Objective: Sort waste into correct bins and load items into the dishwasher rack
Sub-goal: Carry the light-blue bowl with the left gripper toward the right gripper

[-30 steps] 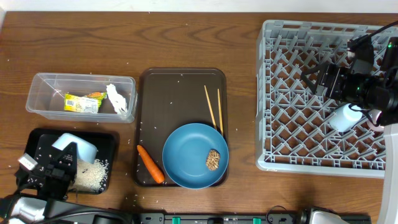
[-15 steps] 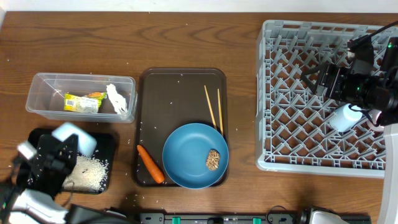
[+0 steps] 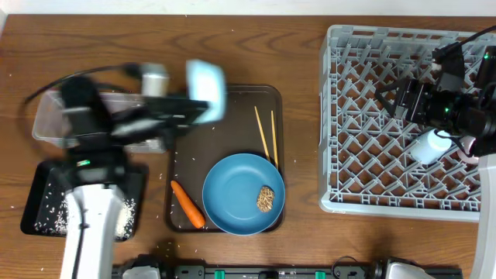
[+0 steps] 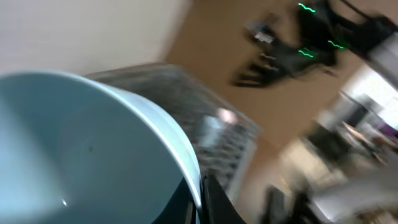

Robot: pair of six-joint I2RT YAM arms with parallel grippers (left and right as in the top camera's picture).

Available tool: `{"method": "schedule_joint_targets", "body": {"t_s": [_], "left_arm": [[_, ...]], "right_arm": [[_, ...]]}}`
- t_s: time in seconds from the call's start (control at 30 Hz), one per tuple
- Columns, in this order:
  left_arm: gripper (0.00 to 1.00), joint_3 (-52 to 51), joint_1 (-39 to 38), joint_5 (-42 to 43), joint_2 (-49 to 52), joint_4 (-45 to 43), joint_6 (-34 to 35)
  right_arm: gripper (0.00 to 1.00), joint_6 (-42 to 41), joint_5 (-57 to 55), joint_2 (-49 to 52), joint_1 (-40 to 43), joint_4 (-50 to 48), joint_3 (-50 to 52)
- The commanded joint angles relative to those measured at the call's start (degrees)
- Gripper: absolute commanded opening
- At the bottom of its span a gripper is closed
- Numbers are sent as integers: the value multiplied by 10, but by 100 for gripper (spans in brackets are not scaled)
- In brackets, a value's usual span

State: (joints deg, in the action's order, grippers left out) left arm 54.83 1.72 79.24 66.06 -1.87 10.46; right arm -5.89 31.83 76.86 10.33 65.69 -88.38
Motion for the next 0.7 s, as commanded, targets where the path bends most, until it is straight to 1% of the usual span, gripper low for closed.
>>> {"method": "schedule_joint_targets", "body": {"t_s": [0.0,0.13,0.2,0.3,0.4,0.47,0.57,0.6,0.67], "left_arm": [[6,7,-106,-45,23,-44,96],[6,8,-192,-49,65,-66,93],[6,8,-215,-50,86,-63,83],[6,7,-223,-70,110,-52,74],[6,8,-223,-122,122,-47,78],[6,11,-223,-186,121,-47,112],[6,30,-224,-251,121,-47,143],[6,38,-226,-275,121,-47,151],[6,60,-231,-306,122,-51,154]], "right_arm": [[73,59,75,-3,-6,1,2],[73,93,97,-5,-7,5,2],[73,99,100,-5,-8,9,2],[73,99,100,-5,-13,14,2],[73,96,100,-5,-14,19,2],[74,78,100,-5,-14,22,2],[74,62,94,-5,-14,21,2],[74,52,77,-5,-14,20,2],[73,8,2,-5,-13,12,2]]}}
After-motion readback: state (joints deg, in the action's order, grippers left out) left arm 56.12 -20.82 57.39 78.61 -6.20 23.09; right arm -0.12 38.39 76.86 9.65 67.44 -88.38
